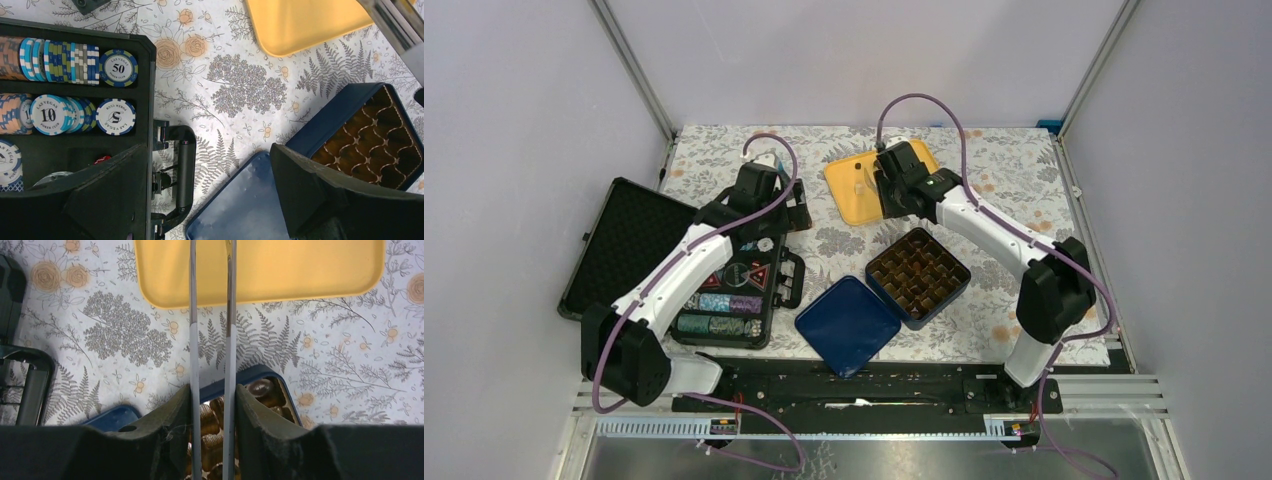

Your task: Pack the chocolate

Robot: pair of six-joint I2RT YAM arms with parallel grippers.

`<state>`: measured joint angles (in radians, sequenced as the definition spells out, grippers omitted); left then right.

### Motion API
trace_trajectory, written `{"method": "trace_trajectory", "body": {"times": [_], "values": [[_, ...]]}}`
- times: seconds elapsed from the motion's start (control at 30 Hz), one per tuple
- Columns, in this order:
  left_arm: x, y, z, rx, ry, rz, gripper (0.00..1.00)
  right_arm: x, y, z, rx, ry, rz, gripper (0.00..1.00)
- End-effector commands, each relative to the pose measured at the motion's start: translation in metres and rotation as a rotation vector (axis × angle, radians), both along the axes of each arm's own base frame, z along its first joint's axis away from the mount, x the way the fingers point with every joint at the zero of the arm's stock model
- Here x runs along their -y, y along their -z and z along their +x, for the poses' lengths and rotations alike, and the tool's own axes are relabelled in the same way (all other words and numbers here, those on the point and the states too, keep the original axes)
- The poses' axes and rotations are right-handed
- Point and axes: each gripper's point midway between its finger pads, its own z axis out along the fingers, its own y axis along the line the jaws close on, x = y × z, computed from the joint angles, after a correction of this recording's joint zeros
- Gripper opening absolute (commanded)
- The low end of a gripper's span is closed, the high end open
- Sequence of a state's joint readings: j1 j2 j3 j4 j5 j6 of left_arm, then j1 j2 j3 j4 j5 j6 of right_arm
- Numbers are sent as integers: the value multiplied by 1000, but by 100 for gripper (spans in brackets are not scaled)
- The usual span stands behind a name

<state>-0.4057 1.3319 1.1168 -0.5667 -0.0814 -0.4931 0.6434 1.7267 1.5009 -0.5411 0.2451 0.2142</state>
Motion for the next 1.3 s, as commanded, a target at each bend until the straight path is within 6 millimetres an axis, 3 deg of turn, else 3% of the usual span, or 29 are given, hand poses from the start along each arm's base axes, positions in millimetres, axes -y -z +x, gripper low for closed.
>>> {"method": "trace_trajectory", "body": {"times": [0.0, 0.33, 0.77, 1.13, 1.27], "values": [[-2, -18, -3, 55, 25, 0, 99, -21, -17, 24, 89, 4, 76, 42], [7, -13, -10, 41, 86, -29, 99, -34, 15, 30, 38, -25, 68, 49], [2, -15, -13, 64, 92, -6, 99, -43, 39, 40, 0, -38, 33, 49], [5, -10, -11, 53, 100, -9, 99, -47, 27, 28, -2, -61, 31, 46], [4, -9, -12, 49, 99, -8, 99, -48, 27, 23, -5, -71, 26, 39]]}}
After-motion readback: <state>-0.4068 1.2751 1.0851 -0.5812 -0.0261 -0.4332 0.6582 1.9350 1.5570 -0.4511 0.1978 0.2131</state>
